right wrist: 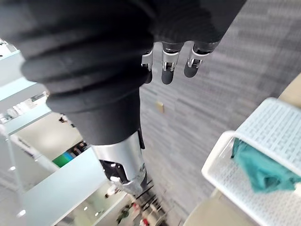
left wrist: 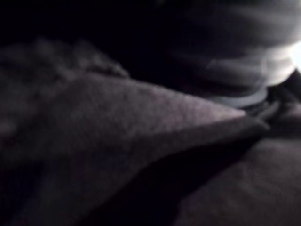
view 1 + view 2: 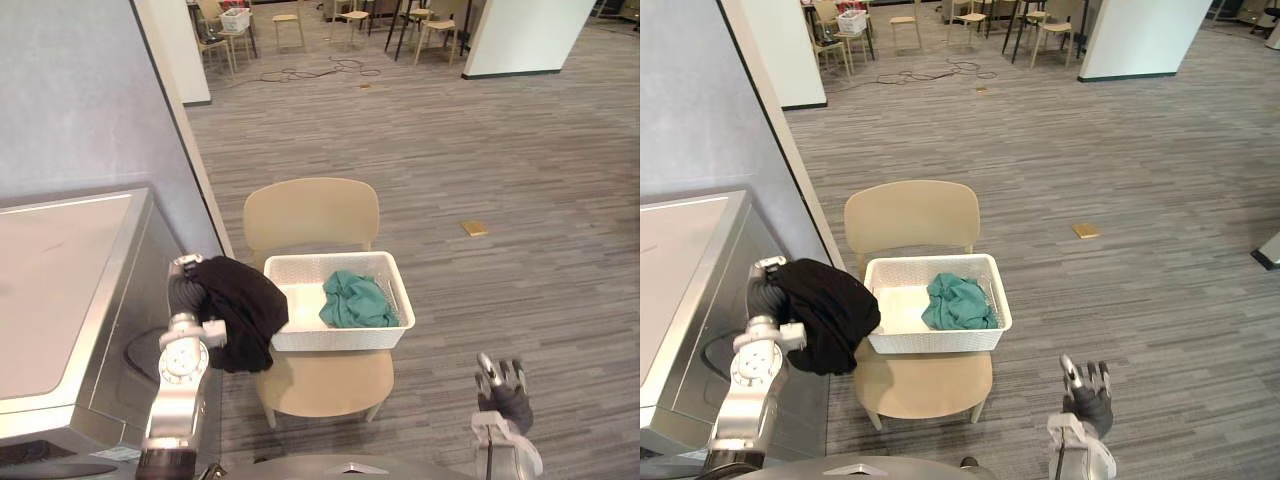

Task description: Pick up the laundry basket with both hands and put the clothes into the washing machine.

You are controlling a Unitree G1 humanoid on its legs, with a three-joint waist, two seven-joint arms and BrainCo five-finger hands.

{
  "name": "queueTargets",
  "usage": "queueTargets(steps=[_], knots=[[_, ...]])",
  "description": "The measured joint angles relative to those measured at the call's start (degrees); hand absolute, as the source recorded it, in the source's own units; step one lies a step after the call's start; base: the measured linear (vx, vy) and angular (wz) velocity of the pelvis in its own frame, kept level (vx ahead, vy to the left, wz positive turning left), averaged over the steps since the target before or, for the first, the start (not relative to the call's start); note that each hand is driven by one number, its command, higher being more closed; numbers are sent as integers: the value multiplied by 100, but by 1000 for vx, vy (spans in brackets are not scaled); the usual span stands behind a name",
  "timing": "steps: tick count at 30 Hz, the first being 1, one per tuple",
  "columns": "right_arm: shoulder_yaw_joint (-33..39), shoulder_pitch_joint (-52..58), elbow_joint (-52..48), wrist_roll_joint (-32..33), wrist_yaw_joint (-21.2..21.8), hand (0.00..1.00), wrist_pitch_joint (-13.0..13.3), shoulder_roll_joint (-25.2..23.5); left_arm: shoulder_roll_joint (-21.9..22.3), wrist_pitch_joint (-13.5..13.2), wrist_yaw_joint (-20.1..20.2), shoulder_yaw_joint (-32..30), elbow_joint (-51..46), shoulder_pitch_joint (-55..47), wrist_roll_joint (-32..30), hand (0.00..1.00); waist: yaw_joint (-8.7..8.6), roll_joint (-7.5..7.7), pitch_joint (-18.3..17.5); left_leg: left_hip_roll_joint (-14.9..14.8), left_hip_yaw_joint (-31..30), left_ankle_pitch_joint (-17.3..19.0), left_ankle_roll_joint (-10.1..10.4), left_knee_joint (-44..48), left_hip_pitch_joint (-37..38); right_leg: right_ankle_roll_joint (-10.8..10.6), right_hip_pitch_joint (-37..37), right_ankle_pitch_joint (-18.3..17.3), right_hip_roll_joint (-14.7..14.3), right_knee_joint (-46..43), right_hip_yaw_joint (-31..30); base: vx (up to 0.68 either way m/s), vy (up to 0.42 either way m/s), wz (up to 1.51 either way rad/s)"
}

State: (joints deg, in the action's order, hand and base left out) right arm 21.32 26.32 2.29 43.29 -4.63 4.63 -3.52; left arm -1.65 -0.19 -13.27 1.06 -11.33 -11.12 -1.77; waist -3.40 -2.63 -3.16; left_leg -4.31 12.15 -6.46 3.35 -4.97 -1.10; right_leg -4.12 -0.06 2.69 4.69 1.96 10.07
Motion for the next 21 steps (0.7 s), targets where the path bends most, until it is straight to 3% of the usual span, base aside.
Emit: queueTargets(steps=[8,13,18,21], knots=[[-26,273,1732,-210,-92,0,-152,-167,136,-168,602,666,-316,-1353,864,100,231,67,-65,54,-238,60,-74,-1,137,-92,213,-287,143,-296,345,-7,20,23],[-22,192,3055,-554,-82,0,-270,-183,262,-141,793,844,248,-1638,1587,100,418,94,-76,88,-258,57,-78,0,120,-140,254,-325,207,-347,493,-10,30,18],[175,-177,4352,-1085,-97,0,-387,7,100,21,994,1134,1061,-1618,2059,100,427,235,-46,119,-282,64,-89,-1,245,-179,404,-375,216,-345,520,8,1,3],[207,-318,4582,-1361,-129,0,-448,13,33,34,1111,1137,1278,-1614,2212,100,434,364,-35,129,-281,68,-95,-1,244,-179,404,-376,219,-342,510,0,0,0]])
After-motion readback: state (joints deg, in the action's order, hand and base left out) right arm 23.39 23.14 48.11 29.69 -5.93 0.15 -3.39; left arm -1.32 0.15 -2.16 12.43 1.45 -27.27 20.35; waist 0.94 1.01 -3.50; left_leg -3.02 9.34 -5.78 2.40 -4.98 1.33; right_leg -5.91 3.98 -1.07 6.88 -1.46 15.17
